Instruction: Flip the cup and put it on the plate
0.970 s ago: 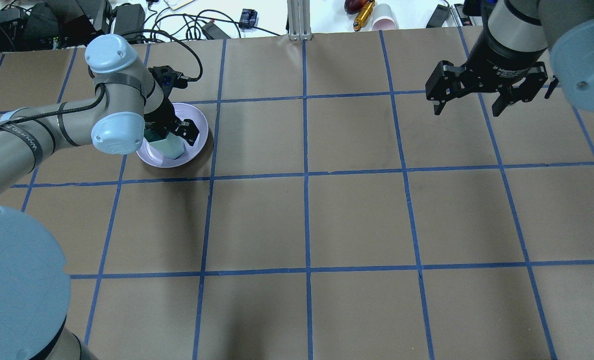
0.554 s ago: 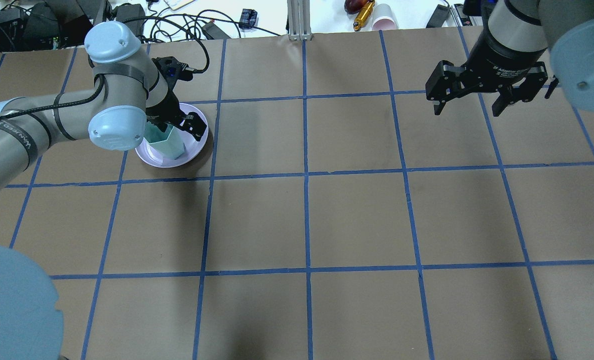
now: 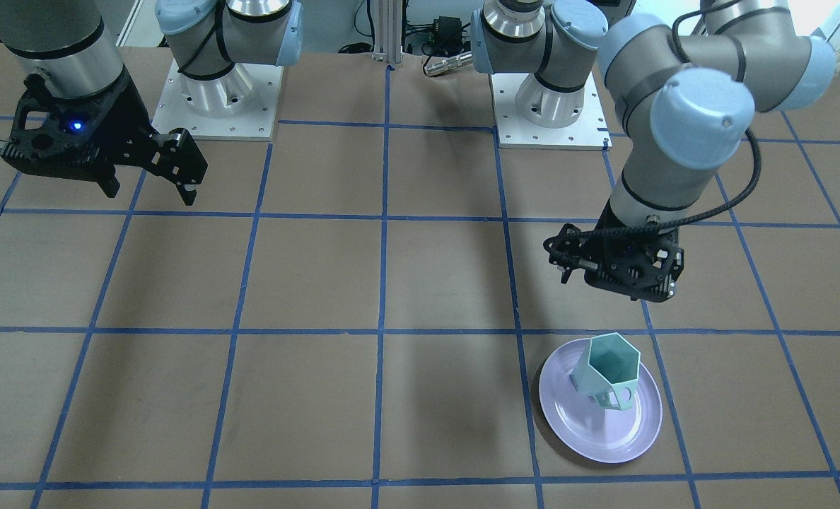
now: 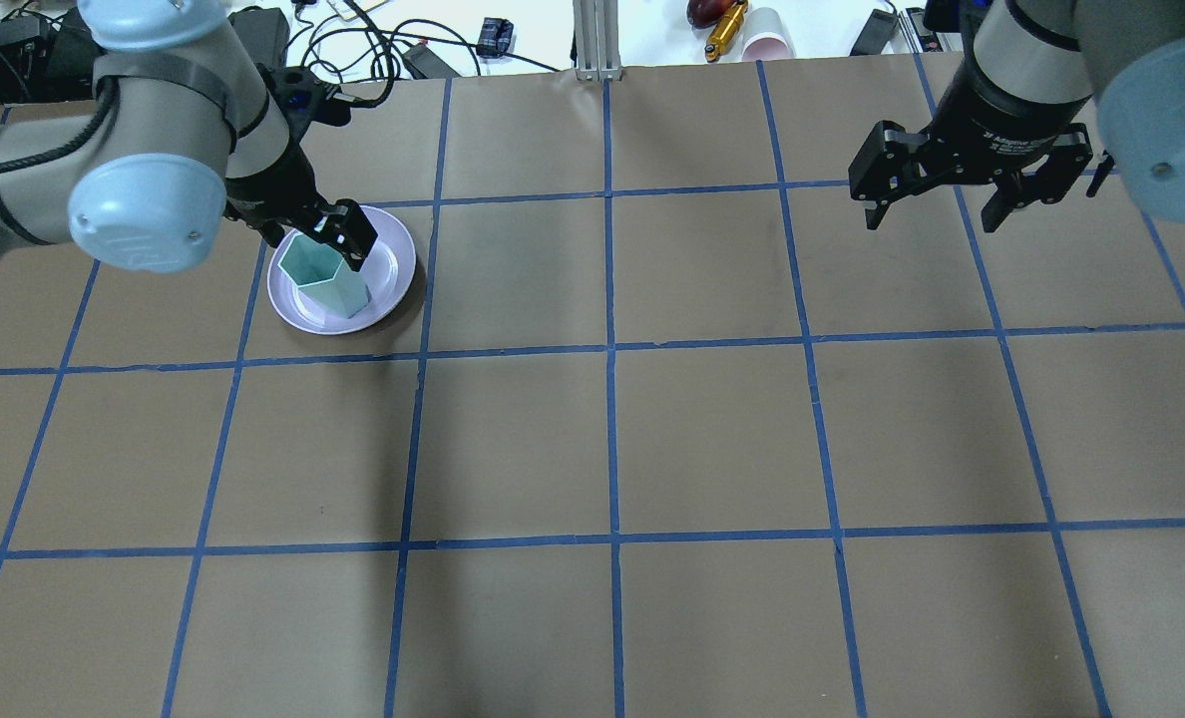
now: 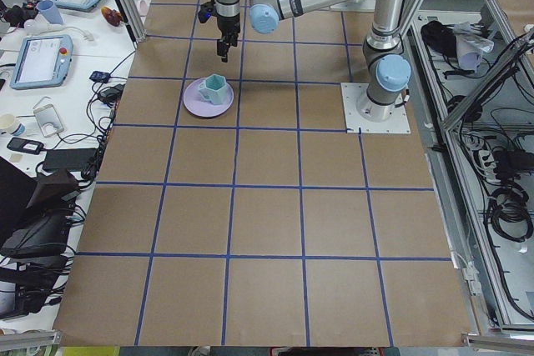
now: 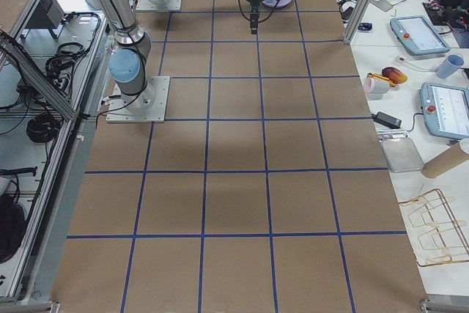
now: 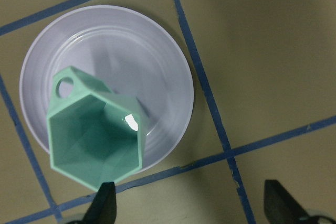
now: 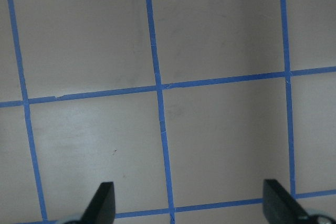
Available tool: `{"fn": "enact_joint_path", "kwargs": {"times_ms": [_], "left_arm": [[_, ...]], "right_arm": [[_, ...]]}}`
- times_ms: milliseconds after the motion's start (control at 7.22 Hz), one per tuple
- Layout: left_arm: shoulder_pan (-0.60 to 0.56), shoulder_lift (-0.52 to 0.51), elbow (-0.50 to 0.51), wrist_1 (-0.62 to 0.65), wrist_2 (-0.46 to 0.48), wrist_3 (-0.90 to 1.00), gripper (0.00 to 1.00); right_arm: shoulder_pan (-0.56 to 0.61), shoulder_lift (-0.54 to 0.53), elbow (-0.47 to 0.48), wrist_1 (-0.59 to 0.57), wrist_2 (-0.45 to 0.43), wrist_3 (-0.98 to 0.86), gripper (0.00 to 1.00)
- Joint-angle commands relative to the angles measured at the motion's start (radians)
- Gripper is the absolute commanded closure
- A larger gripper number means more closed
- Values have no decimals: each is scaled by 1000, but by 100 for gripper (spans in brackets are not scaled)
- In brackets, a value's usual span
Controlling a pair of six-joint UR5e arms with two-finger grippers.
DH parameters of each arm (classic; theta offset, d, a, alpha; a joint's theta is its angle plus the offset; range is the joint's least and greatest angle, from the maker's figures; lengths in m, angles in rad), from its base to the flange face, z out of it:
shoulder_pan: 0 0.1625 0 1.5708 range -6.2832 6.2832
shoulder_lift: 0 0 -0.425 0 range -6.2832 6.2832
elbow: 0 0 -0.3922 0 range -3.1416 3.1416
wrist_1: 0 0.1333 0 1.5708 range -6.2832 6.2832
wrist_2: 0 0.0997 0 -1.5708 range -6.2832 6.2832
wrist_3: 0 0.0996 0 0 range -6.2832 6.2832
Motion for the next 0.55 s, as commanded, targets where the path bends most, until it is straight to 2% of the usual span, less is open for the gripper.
{"fn": "enact_joint_path", "kwargs": {"times_ms": [0,139,416], "left_arm": [[-3,78,98,-170,-32,-92,0],[-12,89,129,-201,-64,-164,0],[-41,75,207,-331,-52,-277,0]], "right_arm": [[0,-1,0,0,-1,0,0],[0,-1,0,0,-1,0,0],[0,-1,0,0,-1,0,0]]}}
